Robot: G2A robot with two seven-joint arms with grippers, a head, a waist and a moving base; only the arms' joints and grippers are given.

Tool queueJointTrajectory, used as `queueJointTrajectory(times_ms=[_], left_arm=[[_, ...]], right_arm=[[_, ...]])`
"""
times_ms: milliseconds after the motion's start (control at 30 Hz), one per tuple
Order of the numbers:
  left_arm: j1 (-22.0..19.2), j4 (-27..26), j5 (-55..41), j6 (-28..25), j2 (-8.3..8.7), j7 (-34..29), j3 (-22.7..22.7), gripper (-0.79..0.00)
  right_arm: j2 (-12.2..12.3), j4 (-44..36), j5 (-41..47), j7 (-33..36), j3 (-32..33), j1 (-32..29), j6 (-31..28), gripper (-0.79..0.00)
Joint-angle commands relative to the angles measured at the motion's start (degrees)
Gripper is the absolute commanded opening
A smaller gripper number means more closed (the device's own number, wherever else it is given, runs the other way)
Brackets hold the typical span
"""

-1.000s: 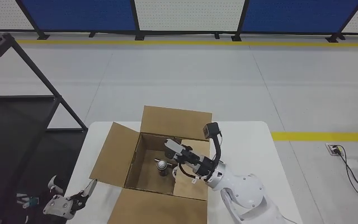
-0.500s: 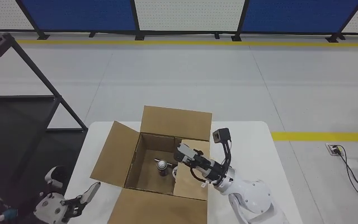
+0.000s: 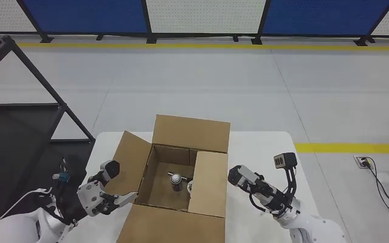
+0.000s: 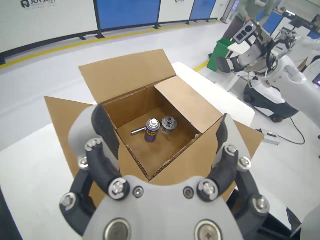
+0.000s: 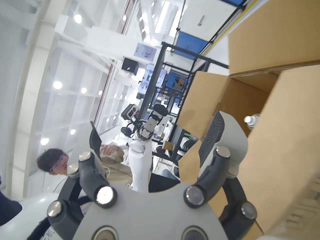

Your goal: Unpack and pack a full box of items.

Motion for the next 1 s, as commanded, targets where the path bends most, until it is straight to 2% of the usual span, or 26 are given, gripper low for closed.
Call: queueJointTrajectory(times_ms=[0,233,333,433,667,833,967], left_arm=[[0.2,-0.1,0.0,0.1,-0.02,0.4,-0.2,0.000],[0.2,-0.1,0.0,0.1,-0.02,0.4,-0.2,0.000],[-0.5,2.0,-0.2,3.2,0.00,0.7,1.1,0.000],[-3.7,4.4,-3.0,6.1,0.13,-1.5,5.9,0.000],[-15.7,9.4,-9.3,12.8,0.31,-10.6,18.1,0.000],[-21.1,10.5,-8.3,15.5,0.09,-14.3,25.3,0.000],[-25.4,14.2,-6.9,17.8,-0.19,-15.4,29.8,0.000]], right_arm=[[0.0,0.1,0.6,0.6,-0.1,0.3,-1.0,0.000],[0.0,0.1,0.6,0.6,-0.1,0.3,-1.0,0.000],[0.0,0.1,0.6,0.6,-0.1,0.3,-1.0,0.000],[0.1,0.0,-0.4,1.0,-1.4,0.3,-1.3,0.000],[0.6,1.0,-1.2,2.2,-2.4,0.7,-2.7,0.000],[1.1,0.5,0.3,1.7,-0.1,-1.6,-4.6,0.000],[1.5,-0.4,1.5,1.3,1.7,-3.6,-6.0,0.000]])
